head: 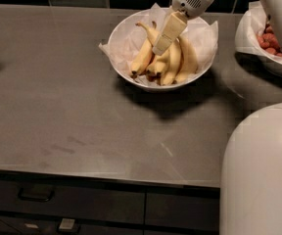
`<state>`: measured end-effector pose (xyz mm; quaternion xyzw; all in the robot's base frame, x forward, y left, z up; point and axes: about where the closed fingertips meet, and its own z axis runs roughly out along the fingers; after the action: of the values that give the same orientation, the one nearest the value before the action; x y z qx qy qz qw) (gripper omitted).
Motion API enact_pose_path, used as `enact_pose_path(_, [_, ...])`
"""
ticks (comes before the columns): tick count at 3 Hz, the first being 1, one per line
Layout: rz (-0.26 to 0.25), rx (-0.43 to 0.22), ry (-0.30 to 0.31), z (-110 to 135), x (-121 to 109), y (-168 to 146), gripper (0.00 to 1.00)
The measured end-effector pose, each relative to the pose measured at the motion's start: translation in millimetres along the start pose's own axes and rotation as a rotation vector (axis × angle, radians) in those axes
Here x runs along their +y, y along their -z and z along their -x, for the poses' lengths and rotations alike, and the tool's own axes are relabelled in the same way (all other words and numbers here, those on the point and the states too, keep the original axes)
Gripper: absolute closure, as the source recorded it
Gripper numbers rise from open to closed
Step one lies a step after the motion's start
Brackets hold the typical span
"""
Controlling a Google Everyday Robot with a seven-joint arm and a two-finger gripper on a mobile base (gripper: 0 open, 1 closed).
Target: Pick banana from white bowl
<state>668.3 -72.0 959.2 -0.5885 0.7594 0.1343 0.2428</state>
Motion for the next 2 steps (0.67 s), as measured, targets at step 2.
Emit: enact_pose_path(2, [0.003,-0.032,0.008,0.8,-1.9,1.2,0.11])
